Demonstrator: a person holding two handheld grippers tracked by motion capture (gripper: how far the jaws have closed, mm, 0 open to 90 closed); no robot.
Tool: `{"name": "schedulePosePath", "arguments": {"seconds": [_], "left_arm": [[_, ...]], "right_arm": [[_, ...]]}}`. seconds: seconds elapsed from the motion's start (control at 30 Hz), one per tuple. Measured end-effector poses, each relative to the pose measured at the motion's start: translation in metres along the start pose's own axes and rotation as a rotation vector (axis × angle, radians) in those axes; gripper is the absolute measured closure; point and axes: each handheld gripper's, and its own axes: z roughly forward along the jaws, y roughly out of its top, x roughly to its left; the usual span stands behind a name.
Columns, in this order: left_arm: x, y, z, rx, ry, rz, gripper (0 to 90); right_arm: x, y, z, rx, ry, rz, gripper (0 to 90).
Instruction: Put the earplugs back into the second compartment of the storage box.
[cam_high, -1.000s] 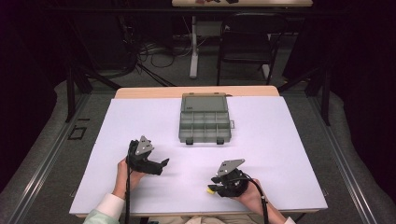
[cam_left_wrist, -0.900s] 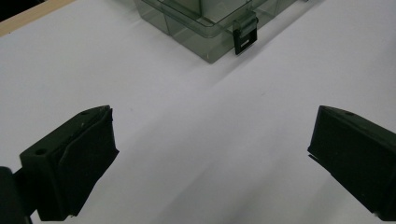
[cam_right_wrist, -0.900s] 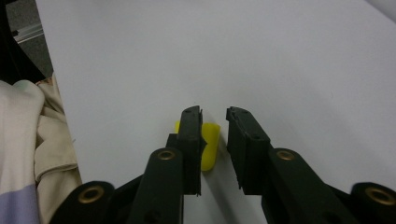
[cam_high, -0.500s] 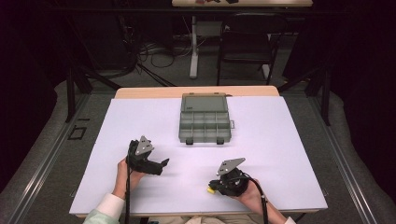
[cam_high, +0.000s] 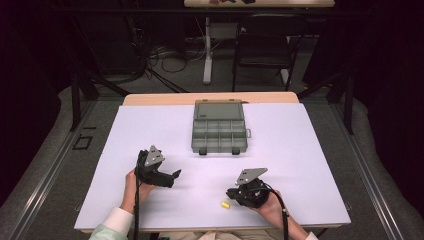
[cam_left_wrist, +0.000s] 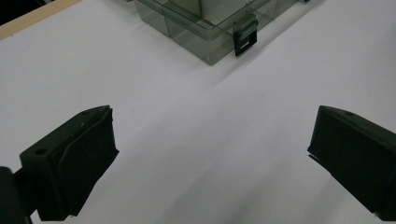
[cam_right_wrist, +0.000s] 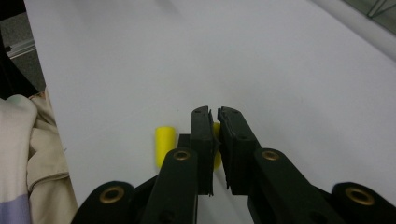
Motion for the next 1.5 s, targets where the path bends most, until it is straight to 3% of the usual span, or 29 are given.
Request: {"name": "schedulePosePath", "arguments": {"seconds": [0.77,1.5], "left_arm": [[-0.001,0.0,0.001,-0.003,-0.005,0.005,0.0],[-0.002,0.0,0.001,-0.006,-0.004,0.008,0.0]], "right_arm": [[-0.011,-0.001,-0.012,-0.076,-0.097,0.011,83.8],[-0.019,0.002,-0.019,-0.136,-0.161,0.006,84.1]]}}
